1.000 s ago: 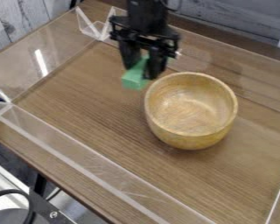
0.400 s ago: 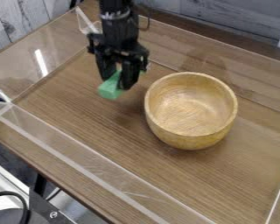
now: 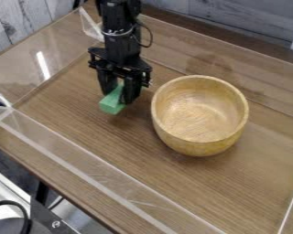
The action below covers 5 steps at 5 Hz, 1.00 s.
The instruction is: Remove the green block from inside the brown bowl and put it on the table
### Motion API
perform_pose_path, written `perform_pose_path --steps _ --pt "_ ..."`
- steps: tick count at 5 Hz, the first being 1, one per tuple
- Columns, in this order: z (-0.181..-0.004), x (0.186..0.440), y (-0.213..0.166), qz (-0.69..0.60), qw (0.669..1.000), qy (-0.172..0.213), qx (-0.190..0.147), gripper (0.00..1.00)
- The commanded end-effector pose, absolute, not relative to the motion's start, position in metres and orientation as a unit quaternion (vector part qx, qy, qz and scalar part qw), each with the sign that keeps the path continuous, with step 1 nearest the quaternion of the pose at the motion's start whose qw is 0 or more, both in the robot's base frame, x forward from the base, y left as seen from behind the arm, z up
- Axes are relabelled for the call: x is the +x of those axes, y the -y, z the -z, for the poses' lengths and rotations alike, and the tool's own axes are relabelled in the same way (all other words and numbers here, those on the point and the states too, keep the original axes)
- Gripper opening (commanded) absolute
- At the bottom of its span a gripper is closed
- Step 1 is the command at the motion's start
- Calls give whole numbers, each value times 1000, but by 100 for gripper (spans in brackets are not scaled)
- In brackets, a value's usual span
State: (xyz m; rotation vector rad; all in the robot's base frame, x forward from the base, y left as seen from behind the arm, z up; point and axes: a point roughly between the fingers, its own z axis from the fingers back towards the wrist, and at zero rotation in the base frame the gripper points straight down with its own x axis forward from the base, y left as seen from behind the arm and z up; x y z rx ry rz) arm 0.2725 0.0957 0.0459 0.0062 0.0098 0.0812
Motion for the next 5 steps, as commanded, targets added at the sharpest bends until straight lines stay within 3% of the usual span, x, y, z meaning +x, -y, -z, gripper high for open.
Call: perform_pose_path --steps 1,4,5 --pt "-65 284 -98 -38 999 28 16 0" --pt "-48 286 -116 -59 998 17 18 0" --pt "-53 285 -117 -63 998 18 16 100"
